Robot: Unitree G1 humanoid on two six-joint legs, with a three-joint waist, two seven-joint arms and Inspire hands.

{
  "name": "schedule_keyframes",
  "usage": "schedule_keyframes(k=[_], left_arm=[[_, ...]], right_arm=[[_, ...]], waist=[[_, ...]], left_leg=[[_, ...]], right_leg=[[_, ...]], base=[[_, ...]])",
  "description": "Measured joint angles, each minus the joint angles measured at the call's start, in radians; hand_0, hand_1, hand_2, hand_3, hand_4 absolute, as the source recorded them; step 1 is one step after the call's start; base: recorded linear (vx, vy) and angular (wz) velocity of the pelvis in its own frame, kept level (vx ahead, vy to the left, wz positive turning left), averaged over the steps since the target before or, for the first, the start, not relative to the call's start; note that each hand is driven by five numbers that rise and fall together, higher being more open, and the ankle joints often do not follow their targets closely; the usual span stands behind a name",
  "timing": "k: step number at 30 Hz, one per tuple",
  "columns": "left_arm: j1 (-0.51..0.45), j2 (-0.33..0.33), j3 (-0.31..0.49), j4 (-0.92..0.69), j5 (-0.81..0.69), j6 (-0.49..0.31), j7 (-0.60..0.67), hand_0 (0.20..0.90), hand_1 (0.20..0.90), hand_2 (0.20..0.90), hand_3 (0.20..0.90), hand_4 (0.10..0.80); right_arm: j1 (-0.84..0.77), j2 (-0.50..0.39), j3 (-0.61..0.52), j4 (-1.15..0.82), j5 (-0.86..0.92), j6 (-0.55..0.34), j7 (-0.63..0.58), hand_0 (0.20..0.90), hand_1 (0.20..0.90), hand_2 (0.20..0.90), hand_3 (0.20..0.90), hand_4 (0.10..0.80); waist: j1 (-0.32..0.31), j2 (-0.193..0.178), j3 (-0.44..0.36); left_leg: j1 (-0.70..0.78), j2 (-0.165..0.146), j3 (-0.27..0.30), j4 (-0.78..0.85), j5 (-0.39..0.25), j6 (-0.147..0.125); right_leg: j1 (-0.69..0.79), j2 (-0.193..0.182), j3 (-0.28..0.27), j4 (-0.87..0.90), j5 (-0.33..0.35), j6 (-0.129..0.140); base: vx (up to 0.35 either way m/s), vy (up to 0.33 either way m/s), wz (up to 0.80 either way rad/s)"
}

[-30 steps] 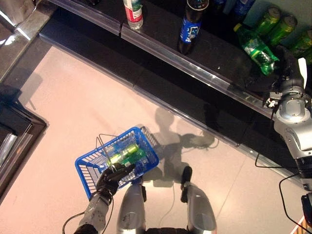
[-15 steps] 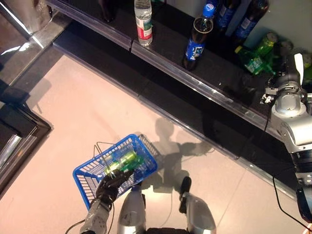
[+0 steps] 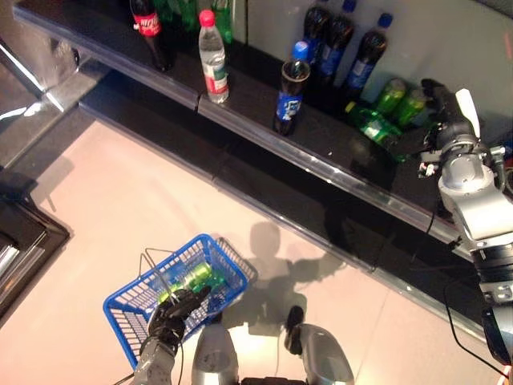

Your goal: Pick up the drink and place into the basket.

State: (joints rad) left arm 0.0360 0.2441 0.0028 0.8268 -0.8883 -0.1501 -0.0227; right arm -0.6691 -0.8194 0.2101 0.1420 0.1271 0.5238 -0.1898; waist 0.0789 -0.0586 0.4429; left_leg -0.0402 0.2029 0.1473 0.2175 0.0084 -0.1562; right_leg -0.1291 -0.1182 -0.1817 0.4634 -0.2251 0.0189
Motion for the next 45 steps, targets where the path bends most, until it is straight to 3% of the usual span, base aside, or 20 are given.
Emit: schedule_keyframes(k=[2,4,7,9,11,12,16,20,23,24,26,27,29,30,31,32,33,36,39,45], left_arm=[[0.000,-0.010,0.000,0.022,0.000,-0.001,0.005,0.300,0.300,0.300,0.200,0.100],[0.015,-0.020,-0.009,0.028,0.001,-0.002,0.000,0.300,0.300,0.300,0.200,0.100],[0.026,-0.042,-0.044,0.067,0.001,-0.001,-0.003,0.300,0.300,0.300,0.200,0.100],[0.037,-0.042,-0.051,0.072,0.001,-0.002,-0.004,0.300,0.300,0.300,0.200,0.100],[0.051,-0.052,-0.063,0.096,0.001,-0.001,-0.004,0.300,0.300,0.300,0.200,0.100],[0.050,-0.048,-0.061,0.099,0.001,0.003,-0.003,0.300,0.300,0.300,0.200,0.100],[0.027,-0.033,-0.048,0.099,0.007,0.020,0.004,0.300,0.300,0.300,0.200,0.100],[0.005,-0.033,-0.049,0.099,0.041,0.033,-0.001,0.300,0.300,0.300,0.200,0.100],[0.023,-0.013,-0.051,0.106,0.065,0.037,-0.010,0.300,0.300,0.300,0.200,0.100],[0.030,0.011,-0.076,0.102,0.066,0.035,-0.012,0.300,0.300,0.300,0.200,0.100],[0.000,0.037,-0.094,0.099,0.063,0.033,-0.014,0.300,0.300,0.300,0.200,0.100],[0.000,0.037,-0.094,0.099,0.063,0.033,-0.014,0.300,0.300,0.300,0.200,0.100],[-0.075,0.065,-0.111,0.097,0.055,0.030,-0.011,0.300,0.300,0.300,0.200,0.100],[-0.075,0.065,-0.111,0.097,0.055,0.030,-0.011,0.300,0.300,0.300,0.200,0.100],[-0.119,0.063,-0.109,0.093,0.055,0.029,-0.002,0.300,0.300,0.300,0.200,0.100],[-0.121,0.074,-0.109,0.075,0.055,0.029,0.002,0.300,0.300,0.300,0.200,0.100],[-0.116,0.065,-0.101,0.066,0.055,0.024,0.005,0.300,0.300,0.300,0.200,0.100],[-0.077,0.042,-0.100,0.055,0.057,0.012,0.006,0.300,0.300,0.300,0.200,0.100],[-0.063,0.024,-0.097,0.058,0.057,0.013,0.003,0.300,0.300,0.300,0.200,0.100],[-0.065,0.041,-0.132,0.058,0.086,0.013,-0.037,0.300,0.300,0.300,0.200,0.100]], right_arm=[[0.082,0.007,0.005,0.003,-0.021,0.001,0.003,0.900,0.900,0.900,0.900,0.800],[0.147,0.037,0.026,0.008,-0.052,0.001,0.004,0.900,0.900,0.900,0.900,0.800],[0.196,0.040,0.045,0.008,-0.053,-0.001,0.006,0.900,0.900,0.900,0.900,0.800],[0.220,0.042,0.050,0.010,-0.053,-0.011,0.013,0.900,0.900,0.900,0.900,0.800],[0.235,0.043,0.052,0.010,-0.054,-0.031,0.027,0.900,0.900,0.900,0.900,0.800],[0.251,0.047,0.048,0.004,-0.056,-0.040,0.031,0.900,0.900,0.900,0.900,0.800],[0.351,0.053,0.042,-0.015,-0.055,-0.055,0.035,0.900,0.900,0.900,0.900,0.800],[0.354,0.084,0.042,-0.008,-0.054,-0.058,0.032,0.900,0.900,0.900,0.900,0.800],[0.344,0.147,0.042,-0.007,-0.054,-0.078,0.027,0.900,0.900,0.900,0.900,0.800],[0.316,0.167,0.054,0.013,-0.055,-0.096,0.011,0.900,0.900,0.900,0.900,0.800],[0.287,0.156,0.054,0.017,-0.055,-0.122,-0.013,0.900,0.900,0.900,0.900,0.800],[0.287,0.156,0.054,0.017,-0.055,-0.122,-0.013,0.900,0.900,0.900,0.900,0.800],[0.223,0.151,0.054,0.037,-0.055,-0.142,-0.057,0.900,0.900,0.900,0.900,0.800],[0.223,0.151,0.054,0.037,-0.055,-0.142,-0.057,0.900,0.900,0.900,0.900,0.800],[0.212,0.151,0.054,0.042,-0.055,-0.141,-0.065,0.900,0.900,0.900,0.900,0.800],[0.216,0.151,0.054,0.042,-0.054,-0.138,-0.065,0.900,0.900,0.900,0.900,0.800],[0.212,0.145,0.054,0.047,-0.054,-0.137,-0.064,0.900,0.900,0.900,0.900,0.800],[0.156,0.132,0.054,0.049,-0.053,-0.136,-0.065,0.900,0.900,0.900,0.900,0.800],[0.120,0.093,0.052,0.054,-0.054,-0.112,-0.070,0.900,0.900,0.900,0.900,0.800],[0.056,0.086,0.052,0.115,-0.089,-0.063,-0.128,0.900,0.900,0.900,0.900,0.800]], waist=[[0.008,-0.012,-0.028],[0.002,-0.005,-0.081],[0.005,0.044,-0.103],[0.006,0.040,-0.105],[0.013,0.063,-0.122],[0.008,0.053,-0.120],[-0.005,-0.020,-0.147],[-0.006,-0.023,-0.146],[0.000,-0.026,-0.145],[0.001,-0.018,-0.141],[-0.009,-0.026,-0.131],[-0.009,-0.026,-0.131],[-0.031,-0.028,-0.065],[-0.031,-0.028,-0.065],[-0.040,-0.042,-0.022],[-0.037,-0.060,-0.016],[-0.026,-0.073,-0.010],[-0.012,-0.054,-0.002],[-0.003,-0.046,0.003],[0.007,-0.033,0.010]], left_leg=[[-0.066,-0.010,-0.023,0.131,0.044,0.036],[-0.084,-0.049,-0.022,0.008,0.022,0.032],[-0.086,-0.056,-0.013,-0.100,0.027,0.025],[-0.087,-0.081,-0.064,-0.114,0.025,0.029],[-0.068,-0.089,-0.072,-0.138,0.054,0.066],[-0.052,-0.093,-0.043,-0.137,0.111,0.100],[-0.043,-0.160,-0.017,-0.130,0.071,0.143],[-0.005,-0.187,-0.012,-0.141,0.046,0.160],[0.041,-0.181,0.008,-0.165,0.028,0.169],[0.036,-0.172,0.009,-0.197,0.029,0.176],[-0.010,-0.168,0.000,-0.200,0.053,0.186],[-0.010,-0.168,0.000,-0.200,0.053,0.186],[-0.051,-0.168,-0.026,-0.198,0.066,0.182],[-0.051,-0.168,-0.026,-0.198,0.066,0.182],[-0.072,-0.165,-0.068,-0.169,0.063,0.145],[-0.086,-0.159,-0.077,-0.145,0.044,0.130],[-0.080,-0.152,-0.078,-0.140,0.043,0.103],[-0.079,-0.081,-0.072,-0.147,0.043,0.063],[-0.076,-0.061,-0.070,-0.149,0.046,0.056],[-0.048,-0.079,-0.076,-0.166,0.043,0.052]], right_leg=[[0.021,0.005,0.031,-0.011,-0.006,-0.027],[0.043,0.023,0.049,-0.088,0.024,-0.044],[0.101,0.065,0.050,-0.174,0.051,-0.079],[0.111,0.071,0.085,-0.171,0.048,-0.049],[0.107,0.078,0.117,-0.165,0.032,-0.021],[0.105,0.063,0.111,-0.144,0.017,0.003],[0.130,-0.007,0.061,-0.157,0.013,0.058],[0.130,-0.031,0.041,-0.092,0.023,0.073],[0.062,-0.057,0.039,0.083,0.053,0.111],[-0.006,-0.068,0.032,0.091,0.029,0.099],[-0.045,-0.065,0.028,-0.111,0.037,0.093],[-0.045,-0.065,0.028,-0.111,0.037,0.093],[-0.098,-0.085,0.062,-0.312,0.169,0.118],[-0.098,-0.085,0.062,-0.312,0.169,0.118],[-0.088,-0.089,0.084,-0.349,0.258,0.097],[-0.050,-0.074,0.073,-0.381,0.273,0.086],[0.003,-0.063,0.066,-0.435,0.341,0.095],[0.036,0.014,0.034,-0.497,0.357,0.050],[0.052,0.036,0.019,-0.510,0.350,0.032],[0.090,0.024,-0.004,-0.521,0.346,0.046]], base=[[0.275,0.098,0.25],[0.297,0.148,0.00],[0.223,0.162,-0.18],[0.321,0.311,-0.42],[0.292,0.282,-0.74],[0.292,0.225,-0.47],[0.272,0.220,-0.06],[0.159,0.123,0.07],[0.074,-0.045,-0.19],[-0.094,-0.246,-0.23],[-0.095,-0.234,-0.02],[-0.038,-0.158,0.27],[0.028,-0.227,0.21],[0.143,-0.298,0.51],[0.207,-0.228,0.74],[0.240,-0.258,0.91],[0.194,-0.189,0.46],[0.085,-0.093,0.09],[0.056,-0.048,0.09],[0.044,-0.011,0.14]])
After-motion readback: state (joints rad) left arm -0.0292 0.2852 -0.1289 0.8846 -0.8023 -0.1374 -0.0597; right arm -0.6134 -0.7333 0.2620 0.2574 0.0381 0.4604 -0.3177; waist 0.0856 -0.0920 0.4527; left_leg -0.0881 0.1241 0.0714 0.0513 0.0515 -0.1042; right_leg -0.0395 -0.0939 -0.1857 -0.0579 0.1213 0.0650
